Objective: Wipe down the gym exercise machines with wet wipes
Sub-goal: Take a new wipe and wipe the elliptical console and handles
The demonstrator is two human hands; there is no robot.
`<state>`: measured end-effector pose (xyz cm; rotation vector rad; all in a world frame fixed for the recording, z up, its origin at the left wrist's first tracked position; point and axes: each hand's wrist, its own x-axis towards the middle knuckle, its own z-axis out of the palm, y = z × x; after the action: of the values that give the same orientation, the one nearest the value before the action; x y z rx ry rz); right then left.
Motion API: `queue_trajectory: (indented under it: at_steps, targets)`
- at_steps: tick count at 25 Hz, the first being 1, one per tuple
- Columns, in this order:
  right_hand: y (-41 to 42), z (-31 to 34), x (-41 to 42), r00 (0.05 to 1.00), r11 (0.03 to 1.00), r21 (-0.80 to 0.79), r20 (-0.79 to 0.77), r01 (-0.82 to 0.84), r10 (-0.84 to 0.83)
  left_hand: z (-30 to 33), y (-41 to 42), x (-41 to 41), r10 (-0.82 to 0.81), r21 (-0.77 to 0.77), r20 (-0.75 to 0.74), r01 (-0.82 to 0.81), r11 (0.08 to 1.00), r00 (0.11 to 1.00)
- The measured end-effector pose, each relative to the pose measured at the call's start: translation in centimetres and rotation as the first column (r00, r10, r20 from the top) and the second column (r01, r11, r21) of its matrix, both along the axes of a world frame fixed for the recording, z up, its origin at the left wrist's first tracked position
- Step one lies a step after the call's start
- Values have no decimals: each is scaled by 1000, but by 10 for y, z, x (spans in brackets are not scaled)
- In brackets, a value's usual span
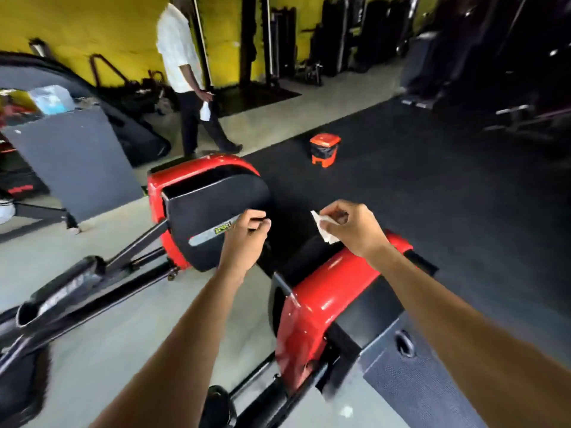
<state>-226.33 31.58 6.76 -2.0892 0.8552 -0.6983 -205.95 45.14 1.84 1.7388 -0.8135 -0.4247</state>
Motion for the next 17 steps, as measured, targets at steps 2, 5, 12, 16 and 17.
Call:
queue_trajectory:
  at_steps: [2, 5, 12, 16, 17]
  targets:
    - [-17, -16, -41, 994, 993, 36, -2, 109, -109, -18, -39, -29, -104, 34, -63, 106, 994, 993]
    - [-50, -40, -107, 964, 961, 70, -23, 266, -265, -38, -104, -81, -247, 90, -98, 255, 963, 964]
    - [-165, -94, -264, 863, 865, 75, -152, 496, -481, -78, -276, -232, -478, 180, -126, 493, 851, 870]
    - [-224, -111, -351, 781, 791, 78, -245, 607, -575, -103, -369, -314, -579, 245, -157, 599, 762, 800]
    - [-241, -113, -369, 760, 771, 78, -257, 631, -596, -109, -391, -332, -591, 256, -171, 614, 746, 789]
